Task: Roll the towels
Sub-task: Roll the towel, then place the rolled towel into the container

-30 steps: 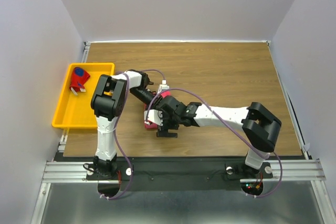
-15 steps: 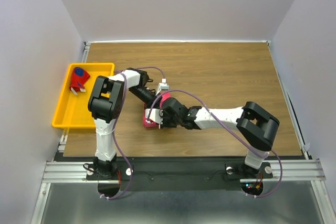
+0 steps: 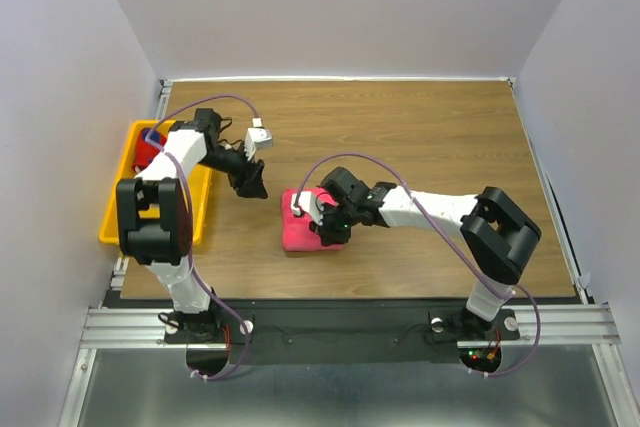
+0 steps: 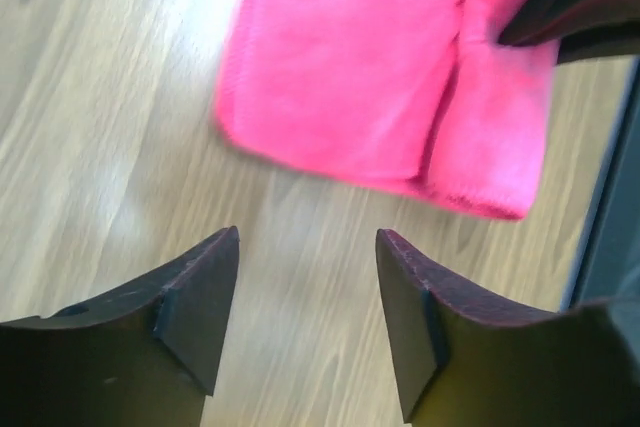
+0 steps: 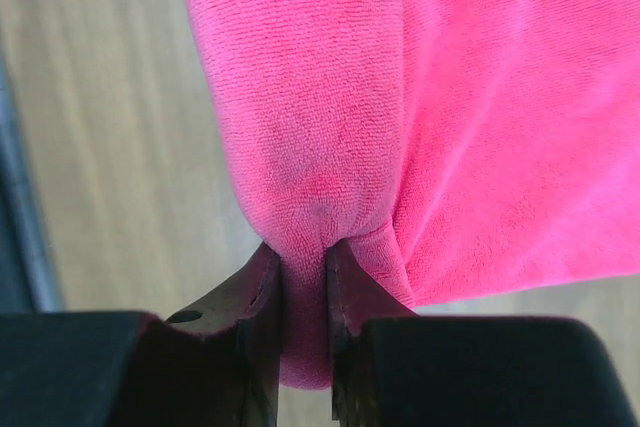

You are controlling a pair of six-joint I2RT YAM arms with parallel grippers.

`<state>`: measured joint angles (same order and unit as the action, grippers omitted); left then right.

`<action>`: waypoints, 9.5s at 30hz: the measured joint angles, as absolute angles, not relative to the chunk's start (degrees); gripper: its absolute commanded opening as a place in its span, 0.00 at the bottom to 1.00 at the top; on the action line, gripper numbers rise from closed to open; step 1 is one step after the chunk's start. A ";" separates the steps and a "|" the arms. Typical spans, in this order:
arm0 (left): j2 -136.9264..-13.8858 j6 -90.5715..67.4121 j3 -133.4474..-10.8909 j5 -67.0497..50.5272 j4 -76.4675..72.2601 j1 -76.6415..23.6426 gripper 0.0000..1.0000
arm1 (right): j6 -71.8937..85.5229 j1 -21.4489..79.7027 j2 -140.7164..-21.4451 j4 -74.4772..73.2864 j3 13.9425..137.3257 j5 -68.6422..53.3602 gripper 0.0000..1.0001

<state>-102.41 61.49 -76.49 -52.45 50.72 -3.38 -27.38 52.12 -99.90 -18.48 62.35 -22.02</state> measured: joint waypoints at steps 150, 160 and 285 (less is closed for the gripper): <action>-110.39 64.14 -81.73 -54.63 59.68 -15.81 0.54 | -37.41 49.52 -98.80 -5.76 58.24 -21.34 0.01; -93.69 63.37 -75.40 -47.48 50.54 -0.75 0.57 | -34.41 47.90 -102.54 -13.47 61.65 -28.08 0.01; -112.12 22.94 -78.89 -4.60 5.91 11.62 0.00 | -33.91 11.92 -118.52 -57.63 81.56 -59.48 1.00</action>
<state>-112.12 22.94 -78.89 -4.60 5.91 11.62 -33.91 11.92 -118.52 -57.63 81.56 -59.48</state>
